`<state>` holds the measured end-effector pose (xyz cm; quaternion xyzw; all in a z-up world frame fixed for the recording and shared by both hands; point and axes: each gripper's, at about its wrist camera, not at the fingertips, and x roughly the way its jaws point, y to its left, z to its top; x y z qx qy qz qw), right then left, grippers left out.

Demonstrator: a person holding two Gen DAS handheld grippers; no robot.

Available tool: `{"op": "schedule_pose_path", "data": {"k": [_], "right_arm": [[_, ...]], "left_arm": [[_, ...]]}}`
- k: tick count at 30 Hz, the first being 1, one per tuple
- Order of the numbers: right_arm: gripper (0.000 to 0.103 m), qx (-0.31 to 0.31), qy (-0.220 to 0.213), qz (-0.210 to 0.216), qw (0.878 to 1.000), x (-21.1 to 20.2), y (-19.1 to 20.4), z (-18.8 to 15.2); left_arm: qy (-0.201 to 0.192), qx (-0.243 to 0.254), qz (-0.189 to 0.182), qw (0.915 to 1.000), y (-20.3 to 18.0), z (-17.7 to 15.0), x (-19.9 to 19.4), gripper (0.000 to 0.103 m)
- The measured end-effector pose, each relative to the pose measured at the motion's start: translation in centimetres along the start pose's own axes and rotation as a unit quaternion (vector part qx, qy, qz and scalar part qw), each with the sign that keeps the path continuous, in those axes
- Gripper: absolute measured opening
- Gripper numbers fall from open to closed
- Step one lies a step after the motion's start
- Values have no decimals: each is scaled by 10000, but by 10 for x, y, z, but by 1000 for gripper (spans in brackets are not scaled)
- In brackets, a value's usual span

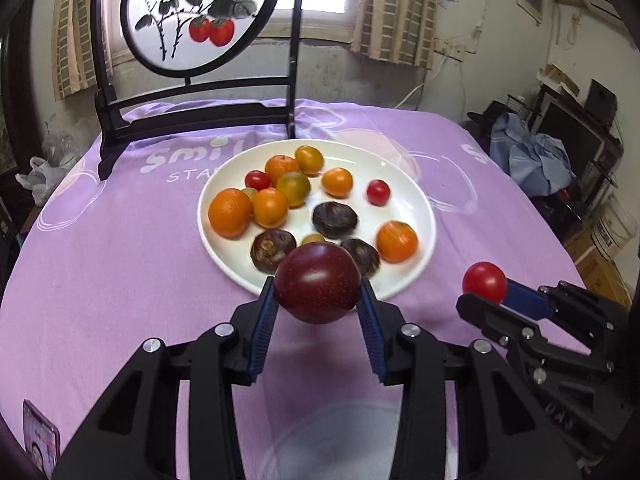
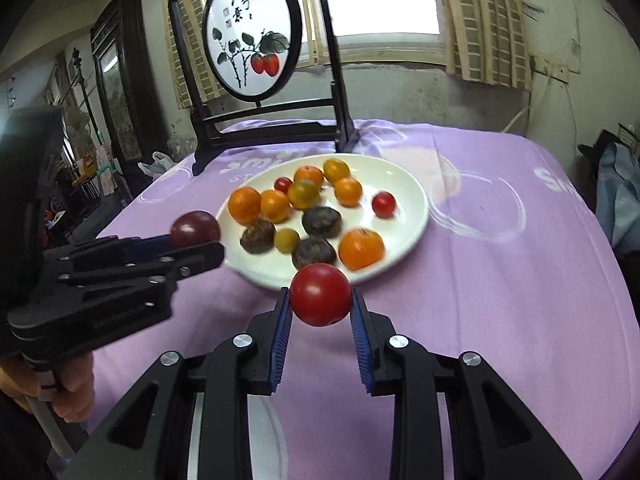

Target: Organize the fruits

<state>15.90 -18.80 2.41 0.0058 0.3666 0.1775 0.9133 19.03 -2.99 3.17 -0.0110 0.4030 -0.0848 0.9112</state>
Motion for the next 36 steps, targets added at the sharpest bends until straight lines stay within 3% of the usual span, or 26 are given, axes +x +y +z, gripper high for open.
{"op": "schedule_pose_path", "data": {"k": [4, 9, 11, 13, 17, 19, 24, 27, 30, 36], "right_arm": [[30, -90, 0, 224, 9997, 28, 8, 21], [31, -47, 99, 85, 9999, 65, 10, 37], [36, 61, 13, 72, 10000, 73, 7, 43], [45, 142, -34, 0, 9999, 78, 4, 46], [48, 176, -114, 77, 9998, 67, 0, 43], [49, 36, -125, 20, 9999, 56, 2, 37], [65, 34, -58, -26, 10000, 29, 3, 17], [74, 6, 52, -426, 9991, 16, 6, -1], [79, -50, 178, -620, 9979, 5, 9, -20], [86, -25, 125, -721, 9973, -24, 11, -46]], "left_arm": [[111, -178, 178, 9996, 15, 22, 30, 39], [278, -409, 249, 9985, 26, 46, 64, 39], [291, -427, 262, 9983, 27, 51, 71, 45], [134, -582, 362, 9976, 31, 55, 68, 75], [-108, -670, 226, 9974, 29, 52, 49, 78], [-166, -488, 314, 9982, 23, 47, 39, 81], [-201, -373, 304, 9986, 12, 25, 14, 84], [-150, -320, 438, 9984, 5, 5, 1, 89], [-217, -227, 642, 9974, -2, -17, -17, 90], [-188, -129, 609, 9979, -13, -56, -48, 93]]}}
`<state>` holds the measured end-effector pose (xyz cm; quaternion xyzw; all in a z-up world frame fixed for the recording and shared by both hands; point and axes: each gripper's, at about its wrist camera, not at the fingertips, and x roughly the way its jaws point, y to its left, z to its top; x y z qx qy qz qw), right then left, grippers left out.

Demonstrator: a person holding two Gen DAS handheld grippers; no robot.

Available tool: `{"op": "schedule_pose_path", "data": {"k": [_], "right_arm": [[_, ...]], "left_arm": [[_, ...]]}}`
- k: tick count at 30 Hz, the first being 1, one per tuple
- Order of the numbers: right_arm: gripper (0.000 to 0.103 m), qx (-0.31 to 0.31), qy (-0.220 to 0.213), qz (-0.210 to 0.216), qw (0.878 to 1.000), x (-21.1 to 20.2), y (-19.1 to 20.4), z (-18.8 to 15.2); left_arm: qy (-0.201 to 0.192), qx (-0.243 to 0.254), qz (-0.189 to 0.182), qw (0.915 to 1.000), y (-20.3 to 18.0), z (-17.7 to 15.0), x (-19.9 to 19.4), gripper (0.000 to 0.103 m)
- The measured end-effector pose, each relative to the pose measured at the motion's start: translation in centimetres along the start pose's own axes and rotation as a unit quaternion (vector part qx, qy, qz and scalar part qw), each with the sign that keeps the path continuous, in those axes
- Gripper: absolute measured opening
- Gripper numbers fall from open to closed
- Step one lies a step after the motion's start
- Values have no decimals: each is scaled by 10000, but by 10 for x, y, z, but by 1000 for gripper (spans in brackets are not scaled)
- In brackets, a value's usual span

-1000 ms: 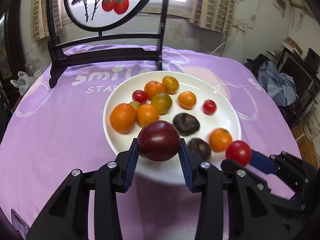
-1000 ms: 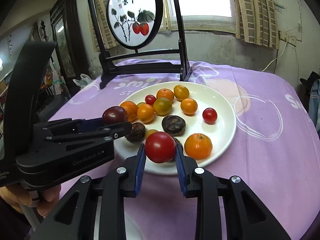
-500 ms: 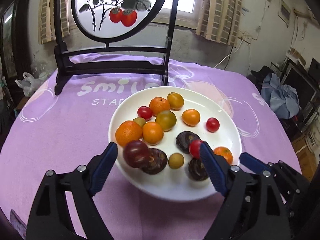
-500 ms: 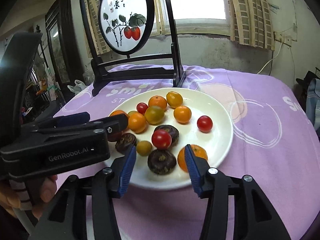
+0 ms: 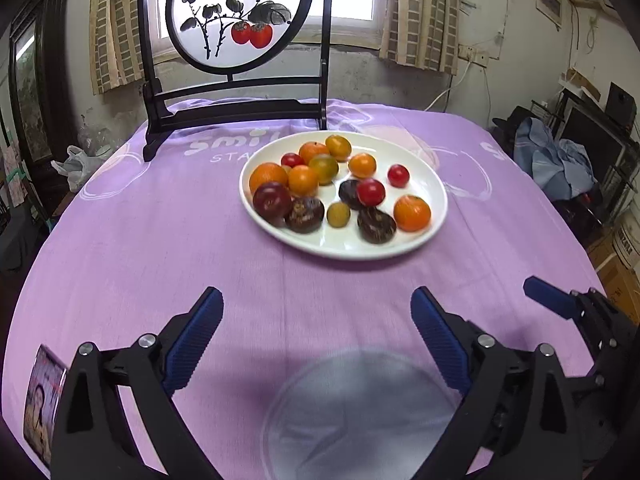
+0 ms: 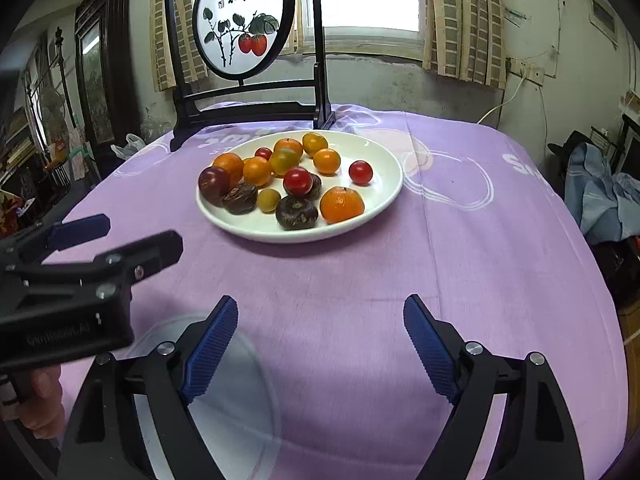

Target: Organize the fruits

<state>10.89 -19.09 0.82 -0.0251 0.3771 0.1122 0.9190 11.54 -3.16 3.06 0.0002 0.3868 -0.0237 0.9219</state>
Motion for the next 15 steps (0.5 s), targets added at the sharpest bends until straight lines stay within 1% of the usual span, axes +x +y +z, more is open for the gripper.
{"op": "schedule_pose_path", "data": {"k": [2, 5, 8, 11, 15], "right_arm": [[87, 30, -9, -23, 10000, -8, -1, -7], [87, 86, -19, -40, 10000, -17, -2, -18], [91, 131, 22, -31, 9999, -24, -3, -29], [91, 122, 44, -9, 9999, -29, -2, -38], [91, 135, 59, 22, 9999, -34, 0, -46]], "left_arm": [[37, 21, 15, 10000, -2, -10, -7, 94], [187, -92, -143, 9997, 1, -23, -15, 94], [169, -135, -150, 9997, 3, -34, -24, 94], [232, -194, -202, 9993, 7, -43, -28, 94], [204, -191, -143, 9995, 9, -51, -31, 94]]}}
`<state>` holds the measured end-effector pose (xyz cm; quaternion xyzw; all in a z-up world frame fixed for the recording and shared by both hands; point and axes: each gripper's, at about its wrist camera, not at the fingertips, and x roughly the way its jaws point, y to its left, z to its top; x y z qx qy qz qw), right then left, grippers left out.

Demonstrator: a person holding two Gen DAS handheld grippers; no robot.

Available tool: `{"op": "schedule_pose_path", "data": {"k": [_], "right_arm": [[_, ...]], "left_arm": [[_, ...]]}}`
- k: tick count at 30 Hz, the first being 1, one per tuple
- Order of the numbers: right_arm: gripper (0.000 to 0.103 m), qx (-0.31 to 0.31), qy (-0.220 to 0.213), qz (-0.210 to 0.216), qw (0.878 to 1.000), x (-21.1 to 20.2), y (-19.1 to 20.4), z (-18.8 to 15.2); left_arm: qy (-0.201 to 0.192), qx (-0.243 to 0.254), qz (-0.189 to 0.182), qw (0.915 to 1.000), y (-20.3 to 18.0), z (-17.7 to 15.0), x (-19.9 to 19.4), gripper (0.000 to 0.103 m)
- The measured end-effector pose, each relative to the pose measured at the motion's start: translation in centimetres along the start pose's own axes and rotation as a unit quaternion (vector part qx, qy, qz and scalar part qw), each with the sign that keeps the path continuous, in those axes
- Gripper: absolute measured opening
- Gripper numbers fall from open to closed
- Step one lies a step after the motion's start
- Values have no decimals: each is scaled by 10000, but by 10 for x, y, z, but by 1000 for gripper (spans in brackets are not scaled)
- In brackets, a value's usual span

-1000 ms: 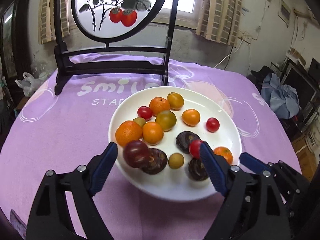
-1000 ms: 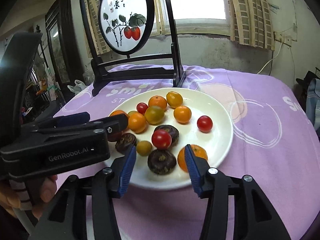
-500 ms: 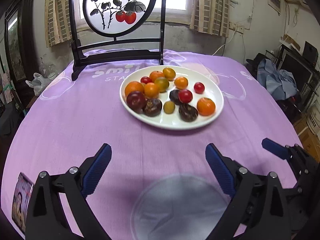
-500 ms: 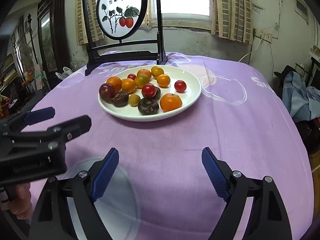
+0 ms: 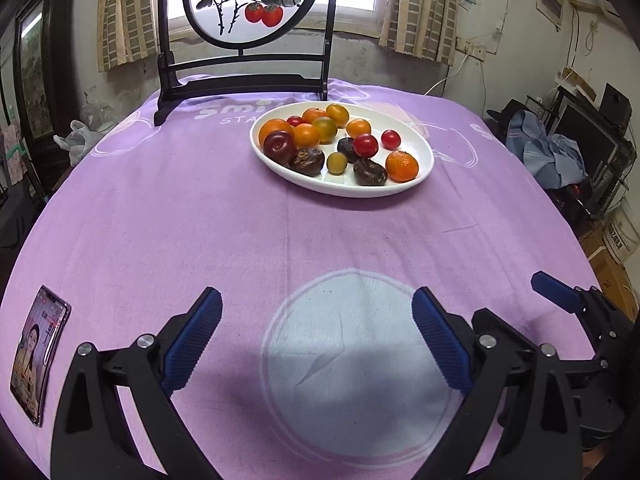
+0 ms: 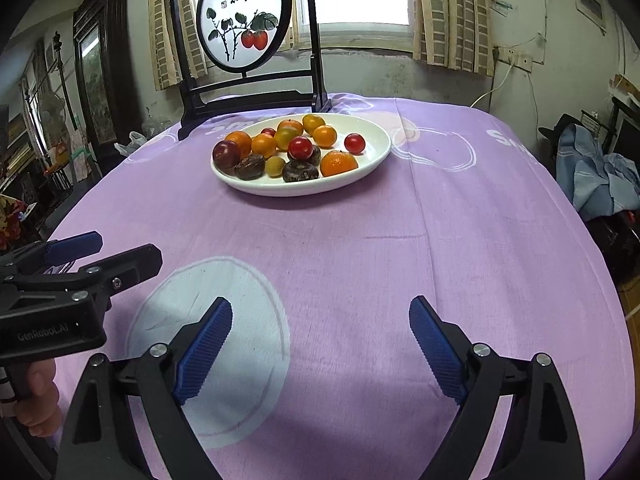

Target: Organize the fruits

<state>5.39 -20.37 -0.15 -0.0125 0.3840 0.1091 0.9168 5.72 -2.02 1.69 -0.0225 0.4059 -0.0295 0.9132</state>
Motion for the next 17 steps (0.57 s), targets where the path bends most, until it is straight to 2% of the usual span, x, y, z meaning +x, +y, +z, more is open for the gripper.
{"op": "schedule_pose_path", "data": {"k": [17], "right_arm": [[91, -79, 147, 28, 9999, 5, 3, -13]], "left_arm": [[4, 177, 53, 9998, -5, -9, 2, 94]]}}
